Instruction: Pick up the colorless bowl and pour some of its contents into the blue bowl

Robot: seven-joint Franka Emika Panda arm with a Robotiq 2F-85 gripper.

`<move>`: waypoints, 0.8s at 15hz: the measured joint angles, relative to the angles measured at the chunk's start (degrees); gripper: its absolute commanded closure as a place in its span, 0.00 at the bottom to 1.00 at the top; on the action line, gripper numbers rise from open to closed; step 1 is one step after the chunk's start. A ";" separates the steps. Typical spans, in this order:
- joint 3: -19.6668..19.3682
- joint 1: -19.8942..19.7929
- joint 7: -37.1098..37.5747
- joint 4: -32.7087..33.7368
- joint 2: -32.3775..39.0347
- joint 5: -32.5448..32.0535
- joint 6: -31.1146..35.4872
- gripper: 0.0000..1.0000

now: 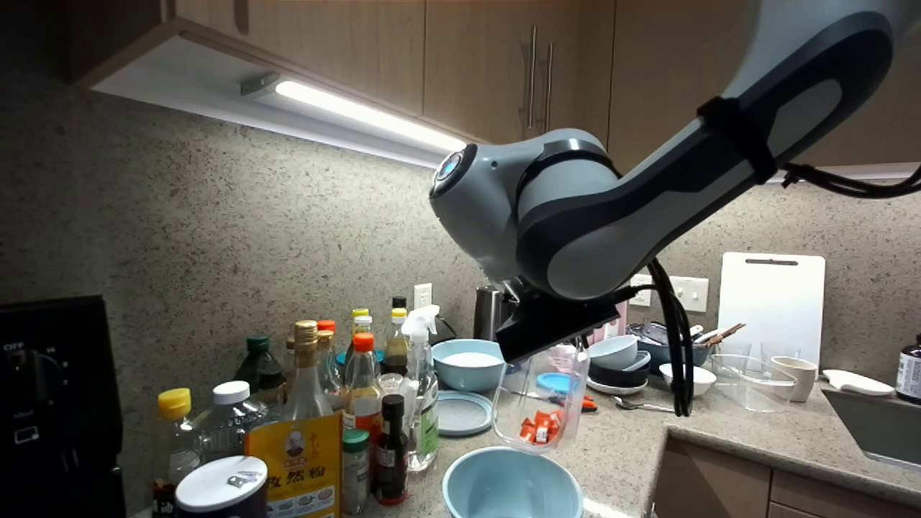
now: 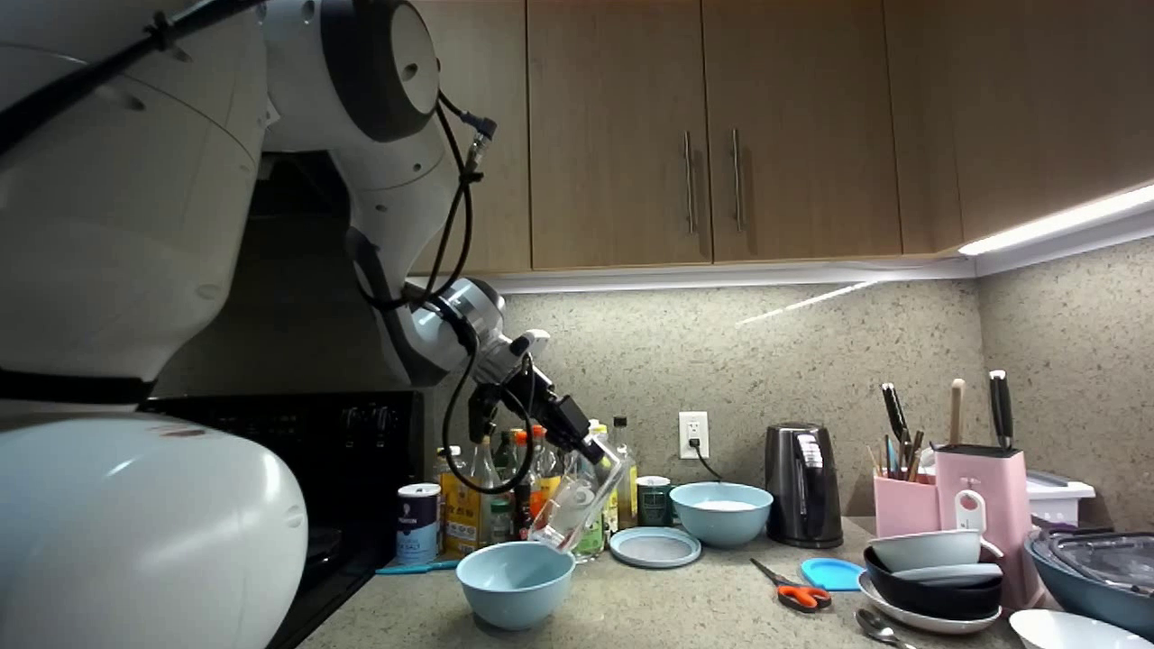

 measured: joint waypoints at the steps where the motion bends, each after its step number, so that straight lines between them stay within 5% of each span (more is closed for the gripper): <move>1: 0.48 0.32 1.99 -0.79 -0.30 0.01 -2.68 0.98; 5: 1.90 1.75 9.68 -1.91 -0.34 -0.07 -15.25 0.91; 12: 2.39 1.83 10.55 -1.73 0.04 -0.07 -16.97 0.98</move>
